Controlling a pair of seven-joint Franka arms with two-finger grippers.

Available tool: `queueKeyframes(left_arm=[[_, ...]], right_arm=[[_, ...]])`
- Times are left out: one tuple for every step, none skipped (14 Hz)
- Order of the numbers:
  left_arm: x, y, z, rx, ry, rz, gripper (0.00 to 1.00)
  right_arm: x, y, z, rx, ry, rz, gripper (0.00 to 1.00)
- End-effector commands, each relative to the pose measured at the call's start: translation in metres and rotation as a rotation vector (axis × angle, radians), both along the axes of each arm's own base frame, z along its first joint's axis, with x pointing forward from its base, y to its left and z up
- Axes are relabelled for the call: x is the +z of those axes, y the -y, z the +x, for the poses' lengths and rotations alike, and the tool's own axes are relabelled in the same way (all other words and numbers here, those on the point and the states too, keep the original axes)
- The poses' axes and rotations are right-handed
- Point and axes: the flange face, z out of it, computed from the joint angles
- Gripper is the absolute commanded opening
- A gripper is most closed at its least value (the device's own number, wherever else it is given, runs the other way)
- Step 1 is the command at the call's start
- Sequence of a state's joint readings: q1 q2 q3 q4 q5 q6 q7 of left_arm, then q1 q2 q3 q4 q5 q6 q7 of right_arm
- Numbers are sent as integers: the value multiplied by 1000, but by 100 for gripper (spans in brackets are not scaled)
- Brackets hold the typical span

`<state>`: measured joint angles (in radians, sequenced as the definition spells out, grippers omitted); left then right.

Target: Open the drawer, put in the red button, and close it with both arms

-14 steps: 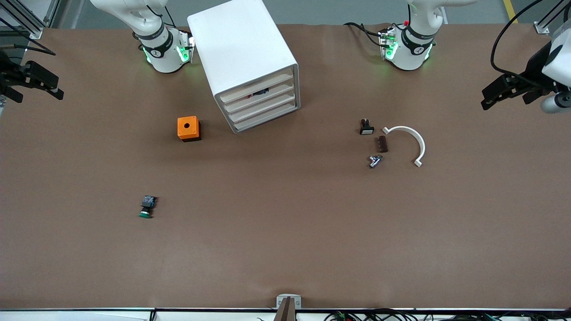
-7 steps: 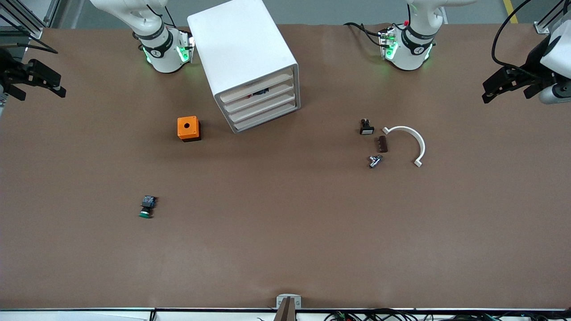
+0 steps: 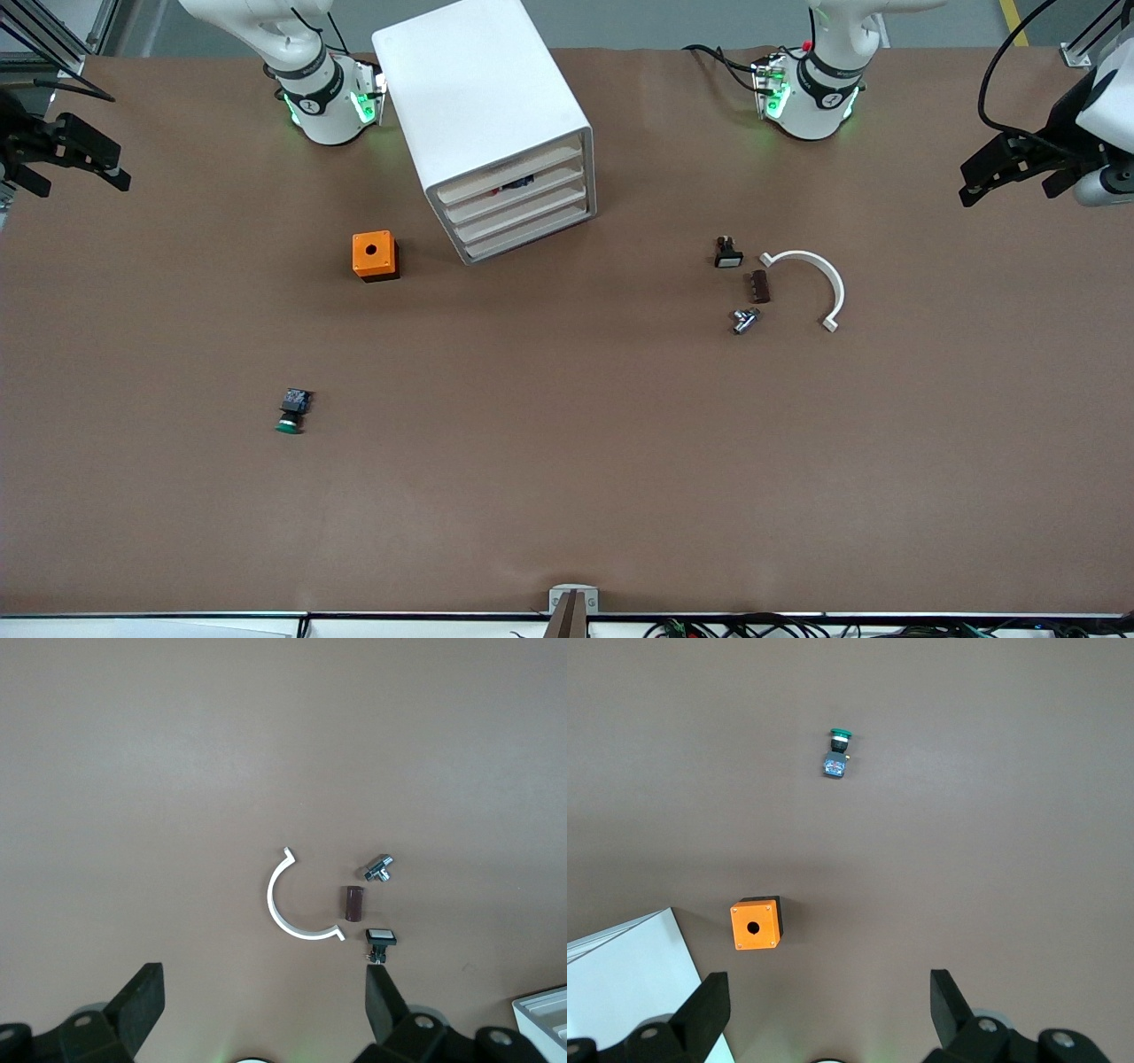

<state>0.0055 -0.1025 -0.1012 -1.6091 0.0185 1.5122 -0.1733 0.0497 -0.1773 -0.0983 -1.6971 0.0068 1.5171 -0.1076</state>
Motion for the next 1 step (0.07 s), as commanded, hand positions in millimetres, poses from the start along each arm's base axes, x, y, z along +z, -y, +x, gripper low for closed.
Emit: queueKeyframes(left_arm=[[3, -4, 1, -16, -5, 17, 100]], right_arm=[[2, 0, -7, 13, 13, -7, 100]])
